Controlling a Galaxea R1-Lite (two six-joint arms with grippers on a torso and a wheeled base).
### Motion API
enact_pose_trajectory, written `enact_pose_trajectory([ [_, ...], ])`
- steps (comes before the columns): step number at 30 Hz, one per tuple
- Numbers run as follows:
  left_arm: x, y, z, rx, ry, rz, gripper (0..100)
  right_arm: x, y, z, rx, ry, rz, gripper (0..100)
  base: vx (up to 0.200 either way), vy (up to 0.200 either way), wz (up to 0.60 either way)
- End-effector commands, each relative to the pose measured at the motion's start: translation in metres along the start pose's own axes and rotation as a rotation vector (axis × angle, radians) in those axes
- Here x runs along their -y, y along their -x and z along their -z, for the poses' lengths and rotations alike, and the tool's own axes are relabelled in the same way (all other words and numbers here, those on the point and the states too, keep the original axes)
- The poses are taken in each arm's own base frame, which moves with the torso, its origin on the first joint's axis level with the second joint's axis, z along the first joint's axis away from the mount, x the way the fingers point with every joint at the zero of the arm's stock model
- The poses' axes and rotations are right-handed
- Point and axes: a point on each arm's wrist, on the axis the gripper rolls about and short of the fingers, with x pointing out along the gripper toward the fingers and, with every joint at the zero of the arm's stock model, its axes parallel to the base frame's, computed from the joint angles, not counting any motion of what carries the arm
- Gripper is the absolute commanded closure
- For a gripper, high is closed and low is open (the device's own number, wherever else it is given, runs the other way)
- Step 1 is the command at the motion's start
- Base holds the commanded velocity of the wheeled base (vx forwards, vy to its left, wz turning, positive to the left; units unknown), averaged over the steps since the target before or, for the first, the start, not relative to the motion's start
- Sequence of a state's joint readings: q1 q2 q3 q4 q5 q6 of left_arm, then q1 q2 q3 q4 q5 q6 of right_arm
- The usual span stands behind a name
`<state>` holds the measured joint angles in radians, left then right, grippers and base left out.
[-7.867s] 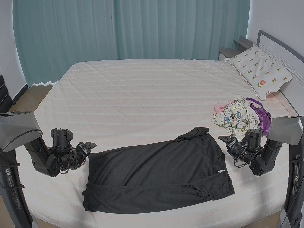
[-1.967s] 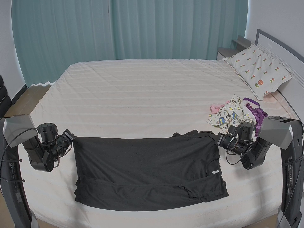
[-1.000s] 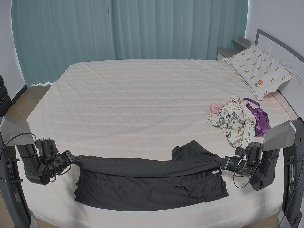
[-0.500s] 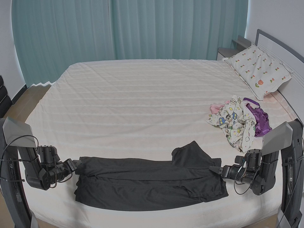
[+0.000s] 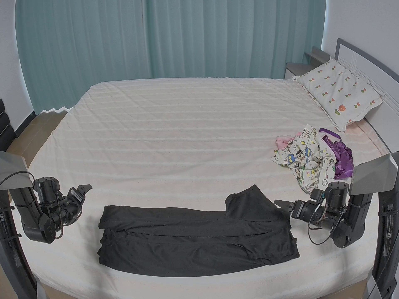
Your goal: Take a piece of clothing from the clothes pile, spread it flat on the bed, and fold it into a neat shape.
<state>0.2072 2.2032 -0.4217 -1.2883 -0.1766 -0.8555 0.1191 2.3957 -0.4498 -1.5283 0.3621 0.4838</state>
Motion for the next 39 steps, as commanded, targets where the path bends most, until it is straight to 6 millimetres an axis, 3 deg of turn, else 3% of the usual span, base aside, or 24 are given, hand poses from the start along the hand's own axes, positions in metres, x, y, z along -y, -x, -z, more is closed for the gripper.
enact_pose_trajectory([
  [1,0.025,0.007,-0.001,0.006,0.041,0.086,0,-0.012,-0.019,0.0,-0.023,0.011,-0.039,0,0.0,0.0,0.0],
  [5,0.034,0.001,0.012,-0.045,0.124,0.113,0,-0.008,-0.033,0.0,-0.095,-0.014,-0.003,0,0.0,0.0,0.0],
  [8,0.028,-0.004,0.018,-0.083,0.14,0.103,0,-0.005,-0.039,-0.002,-0.11,-0.018,0.013,0,0.0,0.0,0.0],
  [20,0.021,-0.006,0.023,-0.107,0.143,0.084,0,0.007,-0.056,0.008,-0.154,-0.011,0.035,0,0.0,0.0,0.0],
  [21,0.022,-0.006,0.022,-0.105,0.144,0.084,0,0.008,-0.057,0.011,-0.166,-0.009,0.037,100,0.0,0.0,0.0],
  [27,0.021,-0.006,0.023,-0.106,0.143,0.082,0,0.003,-0.049,0.003,-0.146,-0.004,0.032,100,0.0,0.0,0.0],
  [39,0.019,-0.004,0.025,-0.115,0.143,0.071,0,-0.005,0.001,0.005,-0.179,-0.031,0.013,100,0.0,0.0,0.0],
])
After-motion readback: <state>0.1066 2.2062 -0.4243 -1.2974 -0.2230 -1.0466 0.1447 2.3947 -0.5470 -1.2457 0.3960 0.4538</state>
